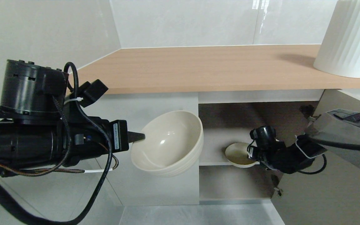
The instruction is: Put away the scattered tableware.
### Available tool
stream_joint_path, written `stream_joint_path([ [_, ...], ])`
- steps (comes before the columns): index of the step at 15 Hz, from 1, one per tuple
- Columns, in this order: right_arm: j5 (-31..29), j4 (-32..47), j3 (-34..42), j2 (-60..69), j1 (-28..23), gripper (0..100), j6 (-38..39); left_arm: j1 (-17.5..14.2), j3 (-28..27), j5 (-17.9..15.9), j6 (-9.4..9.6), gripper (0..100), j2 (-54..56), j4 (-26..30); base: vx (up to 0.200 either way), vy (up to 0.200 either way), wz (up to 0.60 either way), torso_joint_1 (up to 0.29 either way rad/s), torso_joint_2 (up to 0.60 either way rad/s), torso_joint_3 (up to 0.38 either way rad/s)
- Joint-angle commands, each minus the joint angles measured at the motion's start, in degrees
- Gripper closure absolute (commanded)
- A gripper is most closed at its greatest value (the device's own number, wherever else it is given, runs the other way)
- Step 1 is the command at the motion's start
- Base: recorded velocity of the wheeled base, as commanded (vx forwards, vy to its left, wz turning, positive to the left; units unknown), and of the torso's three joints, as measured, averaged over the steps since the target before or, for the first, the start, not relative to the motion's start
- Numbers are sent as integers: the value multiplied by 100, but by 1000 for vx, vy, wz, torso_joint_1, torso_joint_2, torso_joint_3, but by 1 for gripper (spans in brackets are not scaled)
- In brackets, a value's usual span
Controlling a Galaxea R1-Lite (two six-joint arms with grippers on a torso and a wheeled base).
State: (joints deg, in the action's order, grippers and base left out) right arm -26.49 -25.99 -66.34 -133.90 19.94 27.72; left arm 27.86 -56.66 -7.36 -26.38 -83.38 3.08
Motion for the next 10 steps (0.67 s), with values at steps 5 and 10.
stream_joint_path([
  [5, -199, -29, -520, -470, -131, 100, 32, 27, 6, 7, -7, 100, -99, -1, 0, 0, 0, 0, 0, 0],
  [10, -295, -29, -828, -628, -131, 100, 23, 27, 32, 7, -7, 100, -169, -10, 0, 0, 0, 0, 0, 0],
])
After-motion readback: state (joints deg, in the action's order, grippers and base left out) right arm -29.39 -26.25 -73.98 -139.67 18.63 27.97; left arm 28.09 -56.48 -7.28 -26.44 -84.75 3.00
